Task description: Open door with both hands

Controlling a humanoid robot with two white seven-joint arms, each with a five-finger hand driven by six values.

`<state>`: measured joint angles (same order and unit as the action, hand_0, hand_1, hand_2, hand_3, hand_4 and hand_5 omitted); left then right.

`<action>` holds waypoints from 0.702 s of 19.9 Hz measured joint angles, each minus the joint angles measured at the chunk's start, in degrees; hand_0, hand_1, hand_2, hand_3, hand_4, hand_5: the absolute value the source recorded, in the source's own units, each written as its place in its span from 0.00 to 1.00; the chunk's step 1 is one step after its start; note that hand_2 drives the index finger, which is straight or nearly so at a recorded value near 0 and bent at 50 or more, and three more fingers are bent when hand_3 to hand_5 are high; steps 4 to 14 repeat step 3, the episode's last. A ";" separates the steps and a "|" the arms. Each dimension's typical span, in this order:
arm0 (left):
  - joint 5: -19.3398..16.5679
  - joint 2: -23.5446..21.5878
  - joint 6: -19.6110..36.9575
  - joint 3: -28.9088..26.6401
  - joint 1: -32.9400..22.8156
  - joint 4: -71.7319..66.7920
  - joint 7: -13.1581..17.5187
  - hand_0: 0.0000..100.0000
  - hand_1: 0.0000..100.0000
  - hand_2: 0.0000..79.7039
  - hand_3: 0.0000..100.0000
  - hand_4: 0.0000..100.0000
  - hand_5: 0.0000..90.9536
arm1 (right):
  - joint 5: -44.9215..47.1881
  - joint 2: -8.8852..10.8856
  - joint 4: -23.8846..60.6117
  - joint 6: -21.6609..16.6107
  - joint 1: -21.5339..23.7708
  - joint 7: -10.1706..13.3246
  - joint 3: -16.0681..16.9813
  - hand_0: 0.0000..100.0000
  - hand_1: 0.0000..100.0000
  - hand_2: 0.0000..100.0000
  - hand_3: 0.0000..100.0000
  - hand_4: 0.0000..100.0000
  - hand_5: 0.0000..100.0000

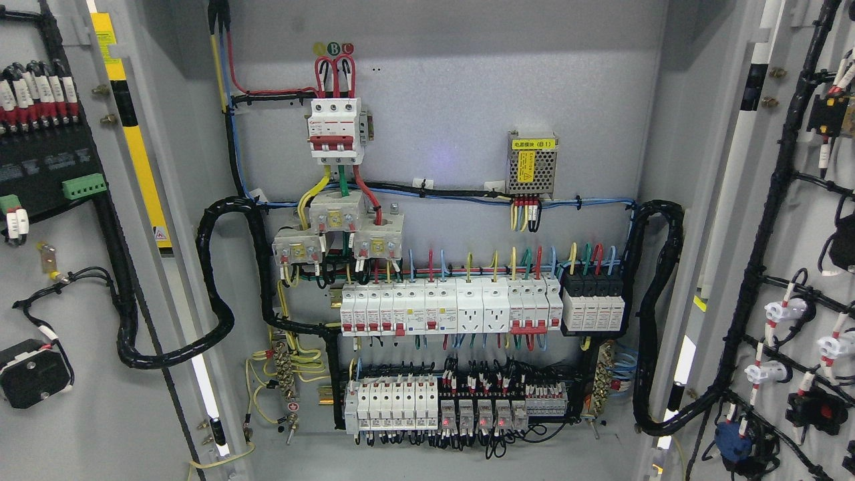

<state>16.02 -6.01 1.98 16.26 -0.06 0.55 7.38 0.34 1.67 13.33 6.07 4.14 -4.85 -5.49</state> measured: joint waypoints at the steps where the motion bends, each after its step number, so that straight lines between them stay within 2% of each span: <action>1: -0.10 0.05 0.06 0.21 0.01 -0.31 0.00 0.12 0.56 0.00 0.00 0.00 0.00 | -0.07 -0.15 -0.55 0.19 -0.19 0.23 0.03 0.00 0.50 0.04 0.00 0.00 0.00; 14: -0.30 0.17 0.10 0.60 0.02 -0.89 -0.02 0.12 0.56 0.00 0.00 0.00 0.00 | -0.15 -0.40 -1.55 0.43 -0.46 0.67 0.14 0.00 0.50 0.04 0.00 0.00 0.00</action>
